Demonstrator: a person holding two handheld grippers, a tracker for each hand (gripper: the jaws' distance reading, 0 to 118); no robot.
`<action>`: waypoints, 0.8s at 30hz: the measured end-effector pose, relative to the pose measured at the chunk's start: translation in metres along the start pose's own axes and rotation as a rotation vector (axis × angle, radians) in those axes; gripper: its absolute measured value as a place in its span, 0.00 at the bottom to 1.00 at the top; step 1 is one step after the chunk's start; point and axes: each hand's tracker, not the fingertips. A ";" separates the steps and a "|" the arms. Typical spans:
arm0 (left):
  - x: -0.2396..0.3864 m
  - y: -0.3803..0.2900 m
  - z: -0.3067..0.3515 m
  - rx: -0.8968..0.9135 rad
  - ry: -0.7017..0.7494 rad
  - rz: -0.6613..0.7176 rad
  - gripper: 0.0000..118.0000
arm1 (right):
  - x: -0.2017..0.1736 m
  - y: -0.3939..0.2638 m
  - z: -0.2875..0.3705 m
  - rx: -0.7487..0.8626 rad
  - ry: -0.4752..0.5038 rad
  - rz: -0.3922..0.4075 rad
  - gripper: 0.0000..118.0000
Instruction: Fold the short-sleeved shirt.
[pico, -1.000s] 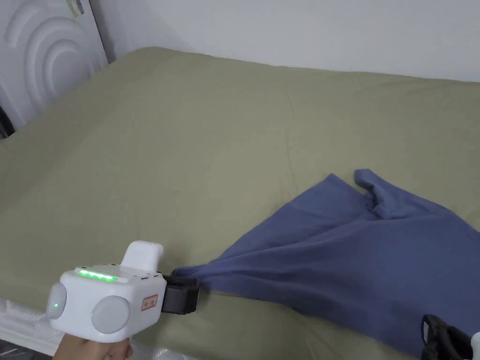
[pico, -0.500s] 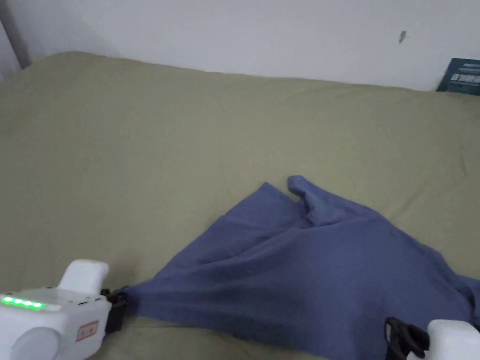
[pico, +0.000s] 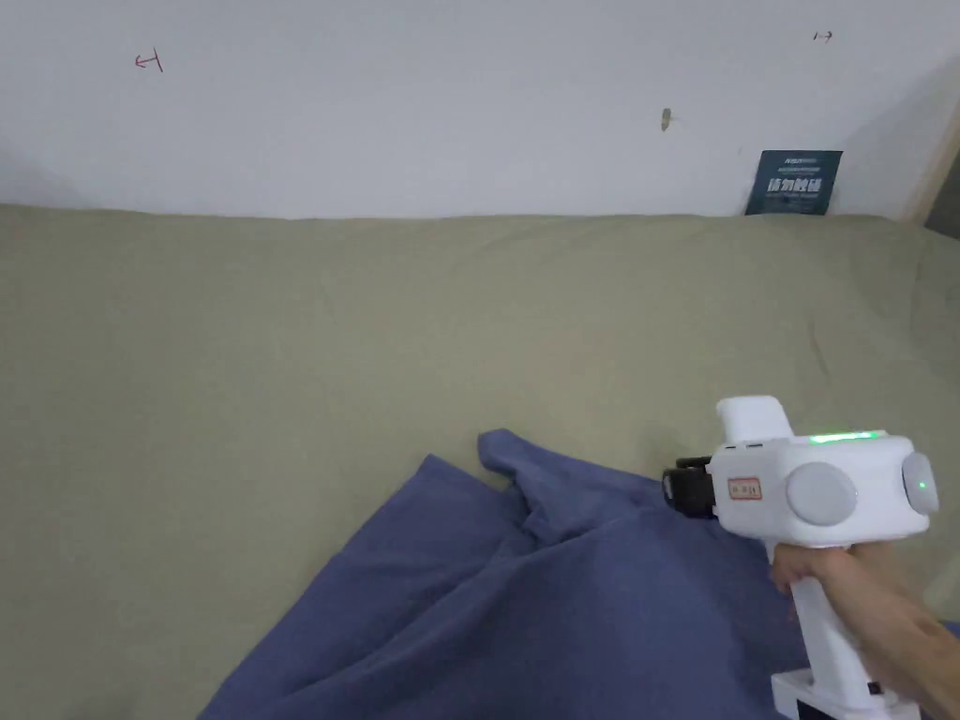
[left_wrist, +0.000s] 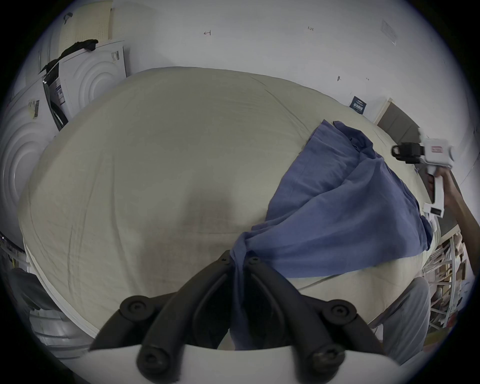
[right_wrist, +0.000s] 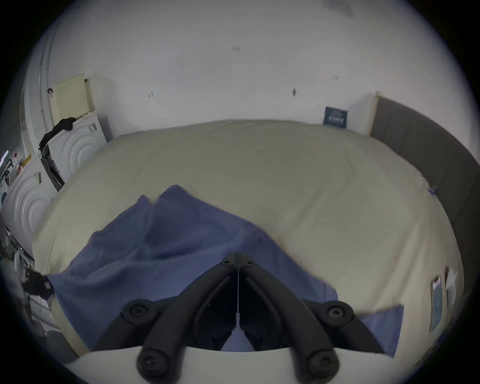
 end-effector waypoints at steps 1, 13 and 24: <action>-0.001 0.000 0.000 -0.003 -0.005 0.006 0.03 | 0.004 0.007 -0.016 -0.041 0.006 0.009 0.98; 0.002 0.005 -0.004 -0.027 -0.004 0.011 0.03 | -0.011 0.011 -0.054 -0.185 0.029 0.127 0.02; 0.015 0.058 0.052 0.108 -0.028 0.068 0.03 | -0.002 0.057 0.142 0.133 0.013 0.183 0.02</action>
